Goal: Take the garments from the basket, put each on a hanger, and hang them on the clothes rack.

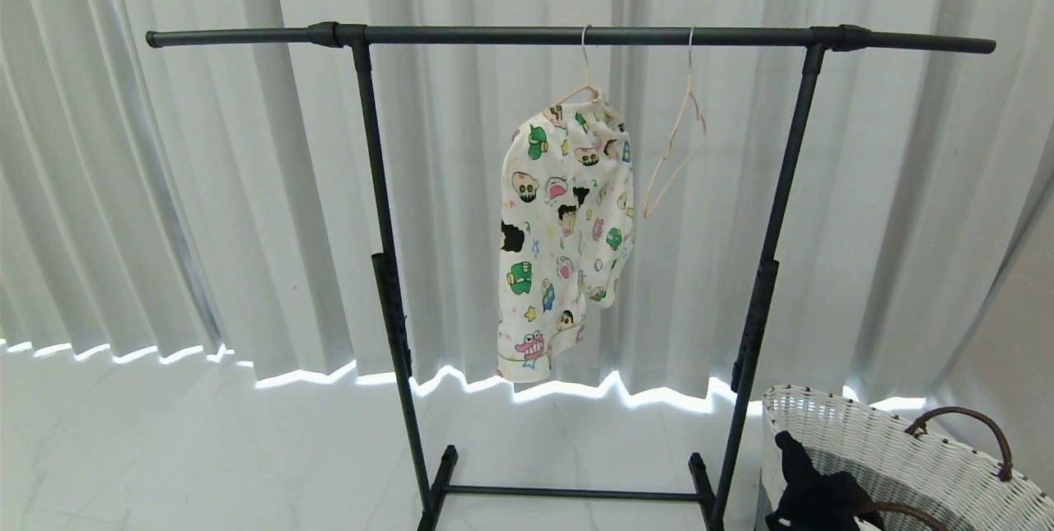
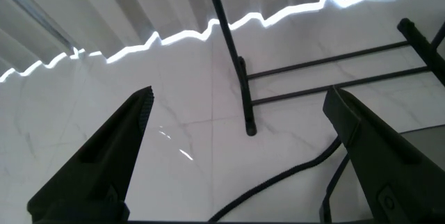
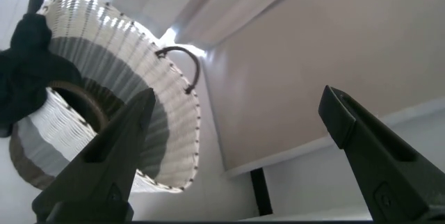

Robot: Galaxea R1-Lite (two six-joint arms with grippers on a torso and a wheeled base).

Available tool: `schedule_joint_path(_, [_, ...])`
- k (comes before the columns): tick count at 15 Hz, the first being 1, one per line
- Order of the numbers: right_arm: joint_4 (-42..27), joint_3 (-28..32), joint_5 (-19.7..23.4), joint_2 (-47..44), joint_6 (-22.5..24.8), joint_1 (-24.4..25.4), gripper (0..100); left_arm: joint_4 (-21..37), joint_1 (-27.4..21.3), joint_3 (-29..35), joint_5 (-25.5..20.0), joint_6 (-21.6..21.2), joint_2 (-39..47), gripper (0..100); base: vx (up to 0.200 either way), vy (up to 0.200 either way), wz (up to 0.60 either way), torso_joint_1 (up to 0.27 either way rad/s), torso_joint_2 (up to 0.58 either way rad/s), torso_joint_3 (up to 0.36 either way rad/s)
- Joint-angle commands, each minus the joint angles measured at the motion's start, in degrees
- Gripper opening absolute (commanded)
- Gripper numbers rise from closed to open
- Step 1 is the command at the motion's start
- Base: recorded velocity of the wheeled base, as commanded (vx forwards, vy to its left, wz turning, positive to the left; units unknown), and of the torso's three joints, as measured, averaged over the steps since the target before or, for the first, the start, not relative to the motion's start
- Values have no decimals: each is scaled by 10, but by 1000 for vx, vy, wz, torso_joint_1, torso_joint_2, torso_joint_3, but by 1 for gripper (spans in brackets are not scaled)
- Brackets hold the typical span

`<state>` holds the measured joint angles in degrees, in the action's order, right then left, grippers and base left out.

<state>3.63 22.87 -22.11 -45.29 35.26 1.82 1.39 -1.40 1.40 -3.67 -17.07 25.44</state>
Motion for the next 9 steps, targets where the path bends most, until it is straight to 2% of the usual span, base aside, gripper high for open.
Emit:
schedule_joint_path(1, [1, -18, 1, -14, -6, 0, 100, 0, 0, 0, 0, 0, 5, 100, 200, 0, 0, 7, 2, -2])
schedule_joint_path(3, [1, -39, 15, -35, -23, 0, 100, 0, 0, 0, 0, 0, 6, 100, 200, 0, 0, 0, 5, 0])
schedule_joint_path(6, [1, -83, 69, -70, -71, 0, 100, 0, 0, 0, 0, 0, 1, 100, 0, 0, 0, 0, 0, 0])
schedule_joint_path(9, [0, -119, 102, -132, -133, 0, 100, 0, 0, 0, 0, 0, 0, 100, 0, 0, 0, 0, 0, 0])
